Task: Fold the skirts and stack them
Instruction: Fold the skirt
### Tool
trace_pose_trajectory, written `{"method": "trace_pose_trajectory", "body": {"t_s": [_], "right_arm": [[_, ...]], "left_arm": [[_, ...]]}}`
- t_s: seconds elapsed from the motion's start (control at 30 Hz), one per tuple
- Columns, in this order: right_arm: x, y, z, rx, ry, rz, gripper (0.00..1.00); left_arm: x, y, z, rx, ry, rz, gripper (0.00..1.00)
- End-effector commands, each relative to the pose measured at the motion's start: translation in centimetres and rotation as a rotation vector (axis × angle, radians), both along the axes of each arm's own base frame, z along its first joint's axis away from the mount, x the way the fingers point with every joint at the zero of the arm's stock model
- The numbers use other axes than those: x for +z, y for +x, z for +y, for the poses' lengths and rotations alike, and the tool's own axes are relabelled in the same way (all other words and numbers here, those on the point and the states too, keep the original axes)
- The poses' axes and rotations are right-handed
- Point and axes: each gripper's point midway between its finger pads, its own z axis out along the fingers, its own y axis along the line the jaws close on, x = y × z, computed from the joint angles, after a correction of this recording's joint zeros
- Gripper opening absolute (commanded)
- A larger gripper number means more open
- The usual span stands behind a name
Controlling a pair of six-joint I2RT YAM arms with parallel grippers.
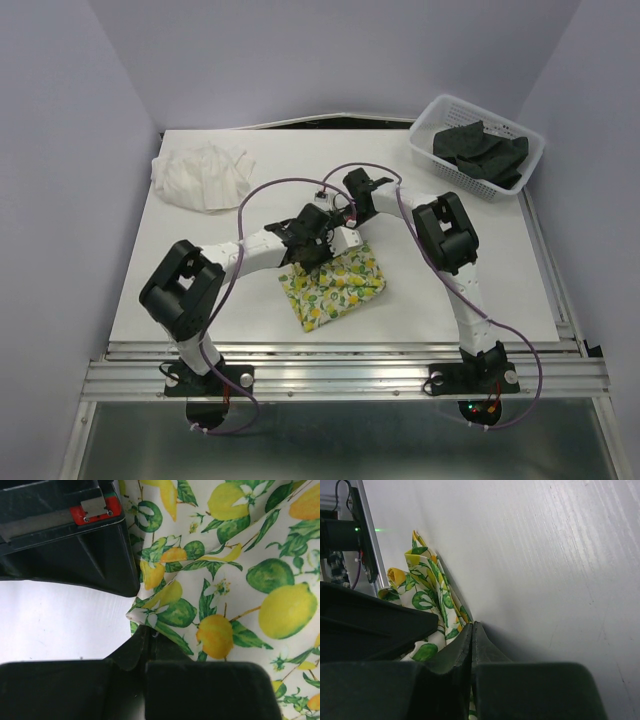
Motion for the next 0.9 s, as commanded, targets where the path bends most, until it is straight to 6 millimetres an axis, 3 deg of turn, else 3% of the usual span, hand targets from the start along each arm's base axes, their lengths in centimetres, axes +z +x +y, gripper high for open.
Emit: {"method": "trace_pose_trajectory", "body": {"t_s": [0.0,0.23,0.4,0.43,0.57,0.6,0.7,0.73,0.77,0.8,0.83,0.87], "right_arm": [[-1.1,-1.0,-0.9,0.024,-0.075,-0.020,0.04],[-0.7,0.4,-0.9,-0.014,-0.118,-0.057,0.09],[2.5,6.6,-3.0,-0.239,-0.122,-0.065,0.16],[3.1,8.3,-4.6,-0.299,-0.114,-0.059,0.17],[5.7,11.3,-7.7,-0.443,-0.091,-0.048,0.20],[7.2,12.5,-9.5,-0.497,-0.085,-0.081,0.20],[9.4,13.9,-13.2,-0.579,-0.096,-0.144,0.21],[11.6,13.6,-13.9,-0.587,-0.080,-0.190,0.22],[12.6,13.4,-14.6,-0.579,-0.078,-0.236,0.24],[13.5,13.1,-14.9,-0.566,-0.081,-0.283,0.28],[15.4,11.8,-15.3,-0.559,-0.077,-0.333,0.38],[16.0,11.1,-15.6,-0.537,-0.079,-0.376,0.43]], "left_arm": [[-0.4,1.2,0.0,0.024,-0.007,-0.042,0.00],[-2.8,-0.1,0.3,0.002,0.019,0.032,0.00],[-4.1,-2.1,1.1,-0.021,0.050,0.116,0.00],[-4.3,-2.2,1.3,-0.019,0.053,0.126,0.00],[-5.5,-3.1,1.5,-0.023,0.073,0.175,0.00],[-5.6,-3.2,1.5,-0.023,0.075,0.186,0.01],[-6.1,-3.3,1.5,-0.027,0.078,0.217,0.05],[-6.5,-3.4,1.5,-0.026,0.085,0.235,0.07],[-6.7,-3.5,1.5,-0.029,0.084,0.253,0.09],[-6.6,-3.4,1.5,-0.028,0.076,0.290,0.15],[-7.3,-3.6,1.7,-0.031,0.086,0.326,0.18],[-7.4,-3.5,1.8,-0.029,0.079,0.347,0.22]]}}
